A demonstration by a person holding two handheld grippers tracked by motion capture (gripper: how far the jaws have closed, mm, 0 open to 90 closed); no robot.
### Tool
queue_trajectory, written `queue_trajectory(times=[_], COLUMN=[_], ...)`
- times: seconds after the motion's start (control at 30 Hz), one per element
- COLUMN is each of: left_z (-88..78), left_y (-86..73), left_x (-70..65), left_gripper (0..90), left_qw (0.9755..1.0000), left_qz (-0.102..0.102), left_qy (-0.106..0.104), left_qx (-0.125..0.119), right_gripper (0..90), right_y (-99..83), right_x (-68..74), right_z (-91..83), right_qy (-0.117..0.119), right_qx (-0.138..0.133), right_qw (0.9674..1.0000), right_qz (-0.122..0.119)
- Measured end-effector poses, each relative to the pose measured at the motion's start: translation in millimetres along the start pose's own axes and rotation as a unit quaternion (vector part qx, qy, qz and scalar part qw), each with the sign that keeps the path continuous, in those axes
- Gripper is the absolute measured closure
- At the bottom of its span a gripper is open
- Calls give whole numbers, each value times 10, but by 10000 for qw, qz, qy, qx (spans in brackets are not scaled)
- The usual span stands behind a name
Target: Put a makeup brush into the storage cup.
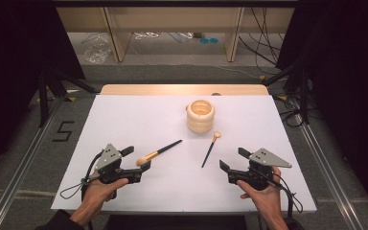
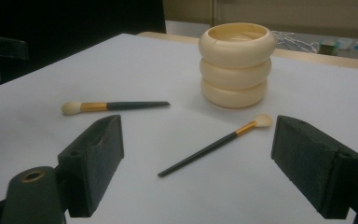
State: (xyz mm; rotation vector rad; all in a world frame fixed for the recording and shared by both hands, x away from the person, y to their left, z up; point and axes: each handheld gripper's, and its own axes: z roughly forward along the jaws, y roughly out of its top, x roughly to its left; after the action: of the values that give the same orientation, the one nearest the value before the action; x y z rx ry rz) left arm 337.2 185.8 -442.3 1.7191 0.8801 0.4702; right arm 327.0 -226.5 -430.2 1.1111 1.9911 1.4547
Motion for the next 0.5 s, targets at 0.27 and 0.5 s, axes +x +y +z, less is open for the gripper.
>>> queue_trajectory(times=[0.27, 0.5], left_z=[20, 46], left_y=[3, 17], left_x=[9, 38], left_gripper=[160, 160], left_qw=[9999, 9998], left_qz=[42, 98], left_qy=[-33, -64], left_qx=[85, 186], right_gripper=[180, 183], right_y=[-1, 1], right_x=[-2, -3], right_z=[0, -6], right_qy=[-1, 7], right_qx=[21, 52], right_qw=[10000, 10000], right_qz=[-13, -14])
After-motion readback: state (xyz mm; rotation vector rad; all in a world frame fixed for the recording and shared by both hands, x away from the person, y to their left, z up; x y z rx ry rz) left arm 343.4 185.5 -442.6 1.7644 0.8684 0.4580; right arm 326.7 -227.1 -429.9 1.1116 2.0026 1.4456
